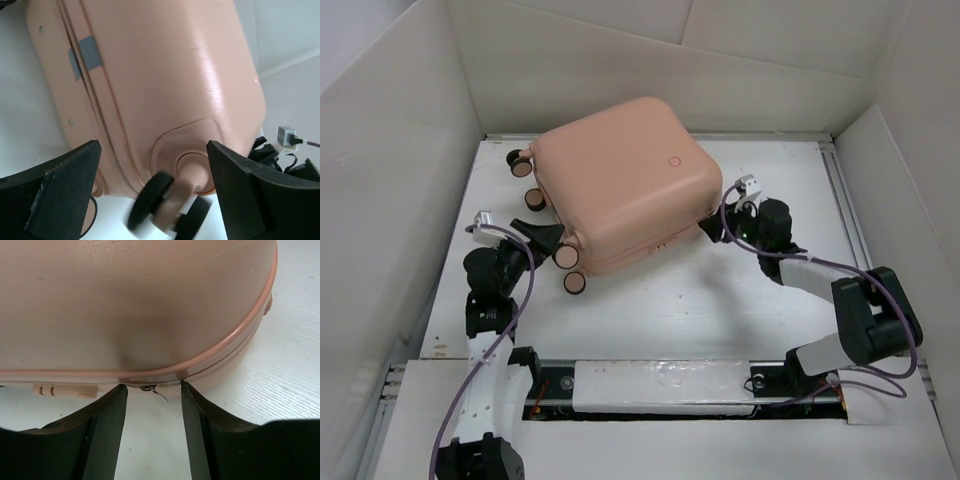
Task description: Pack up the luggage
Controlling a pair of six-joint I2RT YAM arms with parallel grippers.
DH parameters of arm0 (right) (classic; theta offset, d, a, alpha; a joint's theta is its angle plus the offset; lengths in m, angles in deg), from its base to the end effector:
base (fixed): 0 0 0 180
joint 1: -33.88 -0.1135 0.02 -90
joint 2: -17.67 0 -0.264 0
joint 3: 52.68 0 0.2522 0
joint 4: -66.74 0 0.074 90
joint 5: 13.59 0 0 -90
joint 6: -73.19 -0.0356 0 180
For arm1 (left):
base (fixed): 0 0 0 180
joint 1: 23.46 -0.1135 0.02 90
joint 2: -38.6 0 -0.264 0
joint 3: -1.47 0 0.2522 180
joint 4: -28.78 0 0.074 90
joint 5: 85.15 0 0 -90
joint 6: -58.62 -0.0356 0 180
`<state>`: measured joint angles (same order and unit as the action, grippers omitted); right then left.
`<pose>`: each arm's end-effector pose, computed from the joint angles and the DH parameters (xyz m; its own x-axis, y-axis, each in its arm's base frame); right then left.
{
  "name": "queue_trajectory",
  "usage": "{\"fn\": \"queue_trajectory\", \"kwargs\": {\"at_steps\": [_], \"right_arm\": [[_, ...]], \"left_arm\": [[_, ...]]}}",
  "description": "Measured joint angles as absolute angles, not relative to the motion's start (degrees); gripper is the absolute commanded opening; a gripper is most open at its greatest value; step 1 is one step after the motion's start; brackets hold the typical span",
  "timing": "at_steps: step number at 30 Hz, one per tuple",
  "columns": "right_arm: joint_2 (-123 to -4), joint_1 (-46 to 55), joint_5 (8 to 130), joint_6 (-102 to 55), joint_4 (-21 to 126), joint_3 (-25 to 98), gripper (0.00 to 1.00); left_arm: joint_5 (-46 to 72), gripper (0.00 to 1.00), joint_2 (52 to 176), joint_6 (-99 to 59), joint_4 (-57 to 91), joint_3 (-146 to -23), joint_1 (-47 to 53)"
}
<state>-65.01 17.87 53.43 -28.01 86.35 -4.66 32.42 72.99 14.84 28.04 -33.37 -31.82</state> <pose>0.2816 0.0953 0.2042 -0.3645 0.0814 -0.9276 -0.5561 0.7800 0.2870 0.1606 0.0069 0.2641 -0.2410 -0.6823 -0.6902 0.2240 0.6528 -0.7236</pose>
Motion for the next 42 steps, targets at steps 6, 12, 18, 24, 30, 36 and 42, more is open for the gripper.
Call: {"fn": "queue_trajectory", "kwargs": {"at_steps": [6,12,18,24,30,36,42], "right_arm": [[-67.7,18.8,52.6,-27.0,87.0,-3.7,0.52],[-69.9,19.4,49.5,-27.5,90.1,-4.1,0.28],[-70.1,19.6,48.4,-29.5,92.8,-5.1,0.00],[-70.1,18.9,48.7,-30.0,92.8,-5.1,0.00],[-65.6,12.8,58.8,-28.6,88.7,-6.6,0.00],[-59.5,-0.8,70.9,-27.9,80.2,-7.0,0.00],[-57.6,-15.3,82.0,-31.4,76.1,-6.6,0.00]], "left_arm": [[32.0,0.86,75.6,13.3,27.5,-32.9,-31.8],[35.4,0.74,79.7,14.0,31.6,-31.7,-31.8],[39.2,0.45,83.0,15.0,37.0,-31.5,-31.8],[42.7,0.05,85.7,16.1,41.9,-31.5,-31.8],[43.0,0.00,85.8,16.1,43.5,-31.1,-31.9],[39.5,0.00,85.6,17.0,45.2,-30.6,-28.9],[35.2,0.00,85.8,18.3,45.9,-30.1,-20.4]]}}
